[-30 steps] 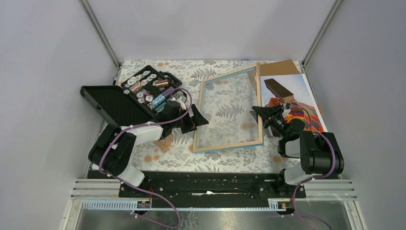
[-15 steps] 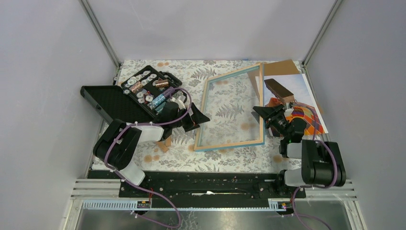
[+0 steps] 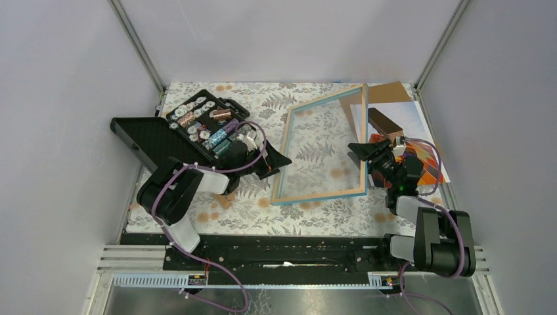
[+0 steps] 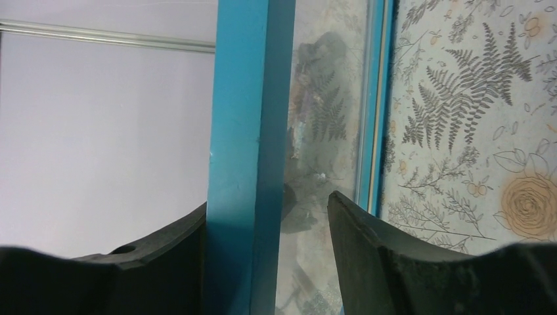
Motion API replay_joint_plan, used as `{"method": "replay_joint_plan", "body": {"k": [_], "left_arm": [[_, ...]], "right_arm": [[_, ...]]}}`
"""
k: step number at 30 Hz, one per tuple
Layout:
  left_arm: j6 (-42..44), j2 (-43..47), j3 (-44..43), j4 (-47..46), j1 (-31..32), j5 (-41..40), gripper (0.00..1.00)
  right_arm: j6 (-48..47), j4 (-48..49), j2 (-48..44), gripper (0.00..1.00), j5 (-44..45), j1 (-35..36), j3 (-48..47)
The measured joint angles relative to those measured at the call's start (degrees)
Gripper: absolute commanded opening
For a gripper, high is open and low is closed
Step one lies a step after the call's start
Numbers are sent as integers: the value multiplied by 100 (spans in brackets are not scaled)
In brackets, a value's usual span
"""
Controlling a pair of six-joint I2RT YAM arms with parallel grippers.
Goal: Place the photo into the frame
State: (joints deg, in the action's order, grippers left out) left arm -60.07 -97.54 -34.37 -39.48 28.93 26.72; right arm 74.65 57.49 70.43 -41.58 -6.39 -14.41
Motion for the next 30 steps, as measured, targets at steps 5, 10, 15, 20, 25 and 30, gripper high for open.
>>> {"method": "replay_joint_plan", "body": {"k": [5, 10, 15, 20, 25, 30], "left_arm": [[-146, -114, 59, -317, 0, -22, 95], [-271, -203, 103, -560, 79, -31, 95], [-363, -208, 151, -610, 256, 33, 95], [-428, -208, 173, -616, 299, 103, 95], [-466, -245, 175, -678, 297, 140, 95], [-494, -275, 170, -719, 293, 188, 95]], "right_arm": [[566, 1025, 444, 57, -138, -4, 81], [1292, 2068, 761, 71, -234, 7, 149], [1797, 2673, 822, 72, -153, 57, 149], [2004, 2813, 802, 66, -101, 79, 149], [2149, 2900, 798, 61, -92, 79, 149], [2184, 2970, 817, 69, -85, 76, 164]]}}
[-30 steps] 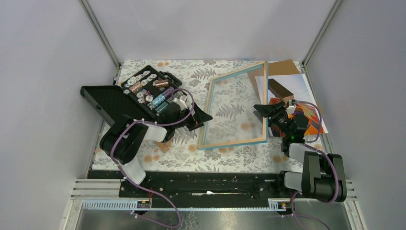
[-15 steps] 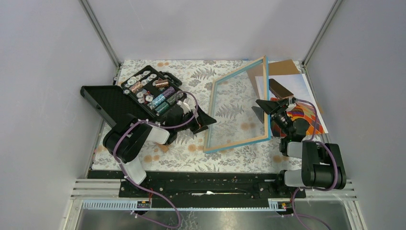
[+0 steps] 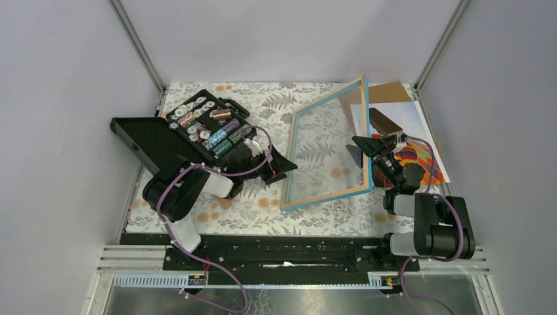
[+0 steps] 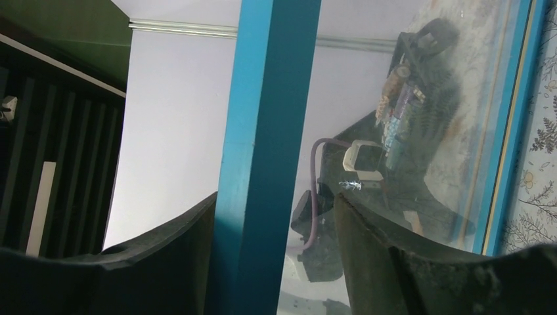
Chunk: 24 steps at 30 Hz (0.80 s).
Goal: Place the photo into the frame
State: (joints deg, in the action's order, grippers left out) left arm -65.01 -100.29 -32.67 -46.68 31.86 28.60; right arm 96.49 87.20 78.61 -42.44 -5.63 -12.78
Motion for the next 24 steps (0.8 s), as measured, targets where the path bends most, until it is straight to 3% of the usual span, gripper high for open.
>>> {"method": "replay_joint_plan", "body": {"k": [8, 14, 18, 24], "left_arm": [[2, -37, -98, 101, -11, 114, 95], [83, -37, -328, 527, -7, 116, 96], [160, -28, -457, 763, 72, 7, 96], [402, 118, -612, 1178, 323, -474, 96]], "right_arm": [[-372, -520, -280, 74, 55, -7, 20], [-1731, -2761, -1268, 81, 221, -26, -391], [-2535, -4085, -1727, 81, 380, -26, -710], [-2455, -3825, -1587, 79, 389, -94, -638]]}}
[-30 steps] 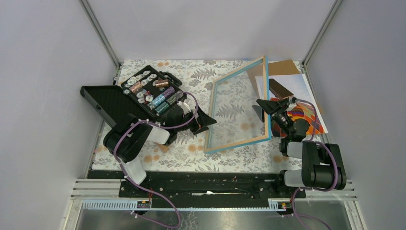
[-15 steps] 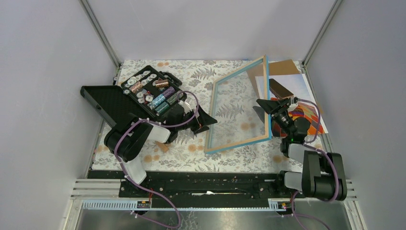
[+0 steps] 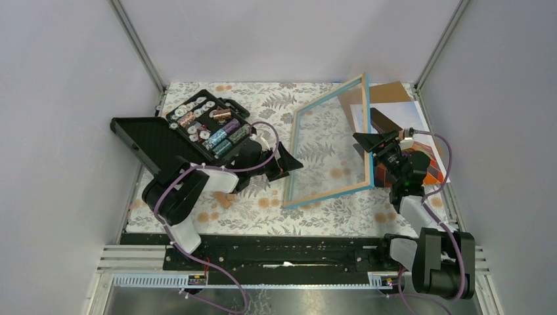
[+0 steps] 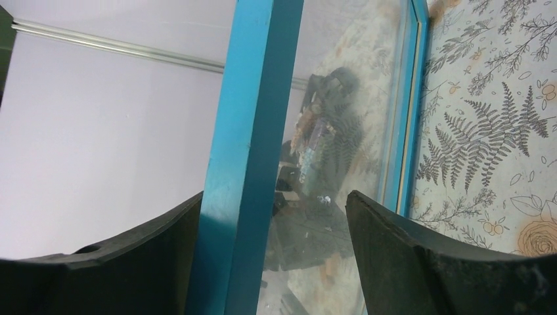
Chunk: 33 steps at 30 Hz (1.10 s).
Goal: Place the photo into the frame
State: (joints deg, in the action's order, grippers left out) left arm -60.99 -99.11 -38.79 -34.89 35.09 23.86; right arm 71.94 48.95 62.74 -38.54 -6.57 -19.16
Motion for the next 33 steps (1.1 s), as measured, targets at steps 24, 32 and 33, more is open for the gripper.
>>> {"method": "replay_joint_plan", "body": {"k": [24, 32, 33], "left_arm": [[306, 778, 192, 658, 496, -481, 97], [688, 1244, 284, 1725, 457, -354, 99], [769, 1360, 275, 1963, 452, -363, 99]], "right_arm": [[-872, -1263, 219, 73, -120, 302, 387], [-2461, -3952, 238, 96, 470, 409, -20], [-2636, -4232, 258, 99, 586, 417, -177]]}}
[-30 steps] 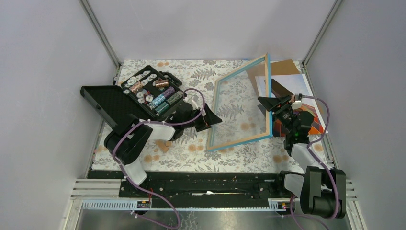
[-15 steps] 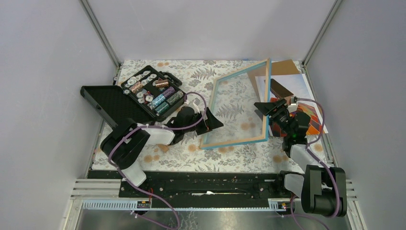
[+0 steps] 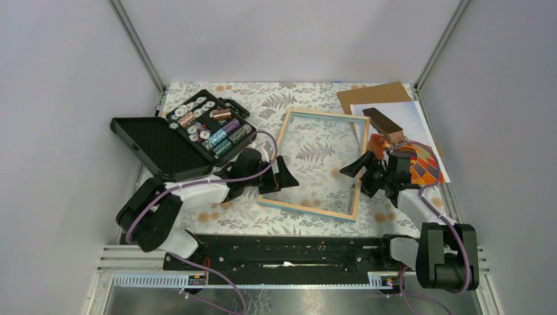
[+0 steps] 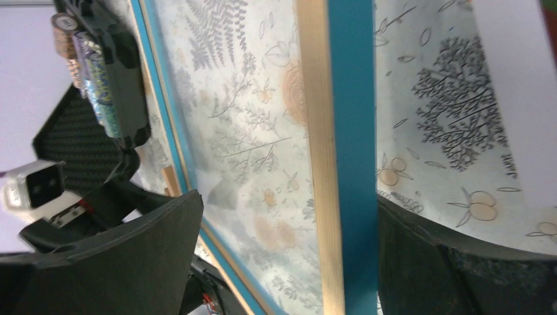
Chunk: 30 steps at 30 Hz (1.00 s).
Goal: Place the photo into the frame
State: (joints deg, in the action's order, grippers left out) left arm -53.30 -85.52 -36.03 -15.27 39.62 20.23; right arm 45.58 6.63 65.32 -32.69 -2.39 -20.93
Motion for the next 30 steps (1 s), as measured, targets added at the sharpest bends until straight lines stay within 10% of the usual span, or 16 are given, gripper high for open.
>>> {"method": "replay_joint_plan", "body": {"k": [10, 30], "left_arm": [[1058, 1676, -745, 2332, -503, -699, 99], [1121, 728, 31, 2103, -918, -776, 99]], "right_arm": [[-1198, -1510, 245, 100, 1097, 13, -782], [-1847, -1587, 1480, 94, 1867, 811, -1611]]}}
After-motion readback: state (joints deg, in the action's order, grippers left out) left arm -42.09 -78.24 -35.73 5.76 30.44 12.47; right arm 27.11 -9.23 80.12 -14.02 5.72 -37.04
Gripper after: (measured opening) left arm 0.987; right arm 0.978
